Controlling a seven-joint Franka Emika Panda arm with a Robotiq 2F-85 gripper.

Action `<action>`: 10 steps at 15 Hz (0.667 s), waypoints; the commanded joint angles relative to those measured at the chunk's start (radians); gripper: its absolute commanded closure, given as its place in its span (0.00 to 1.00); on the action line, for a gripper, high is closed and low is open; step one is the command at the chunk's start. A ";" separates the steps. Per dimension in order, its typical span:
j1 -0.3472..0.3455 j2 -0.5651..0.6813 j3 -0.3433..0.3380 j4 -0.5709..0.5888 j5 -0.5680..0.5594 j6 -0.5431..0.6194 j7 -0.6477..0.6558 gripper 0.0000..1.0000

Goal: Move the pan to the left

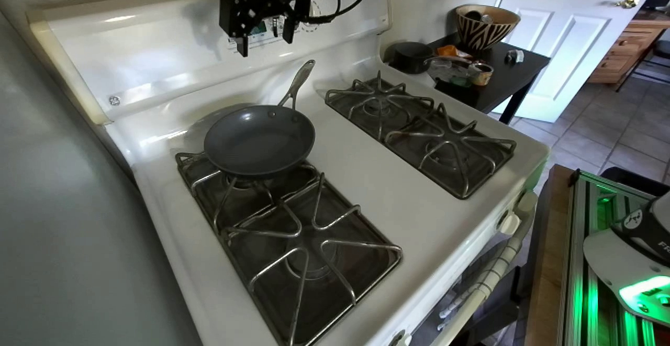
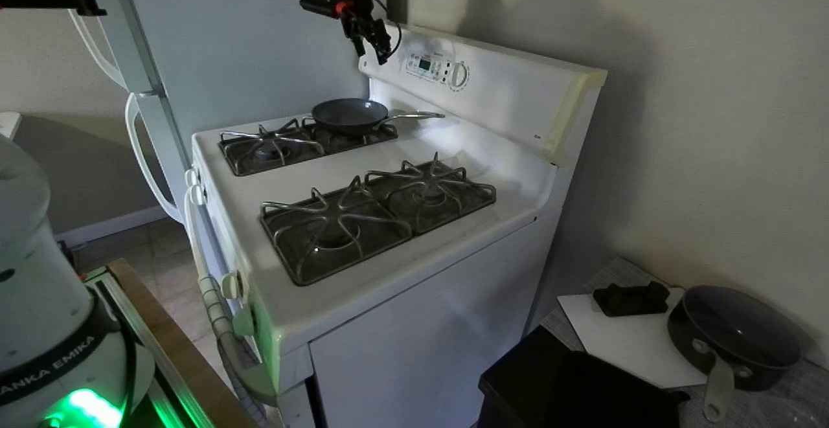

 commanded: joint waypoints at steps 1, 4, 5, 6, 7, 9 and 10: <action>-0.031 -0.137 0.024 -0.165 -0.036 0.015 -0.054 0.00; -0.049 -0.106 0.040 -0.115 -0.026 -0.002 -0.042 0.00; -0.054 -0.128 0.045 -0.139 -0.027 -0.001 -0.044 0.00; -0.058 -0.143 0.048 -0.156 -0.027 -0.001 -0.046 0.00; -0.059 -0.153 0.050 -0.166 -0.027 -0.001 -0.047 0.00; -0.060 -0.159 0.052 -0.174 -0.027 -0.002 -0.048 0.00; -0.060 -0.159 0.052 -0.175 -0.027 -0.002 -0.049 0.00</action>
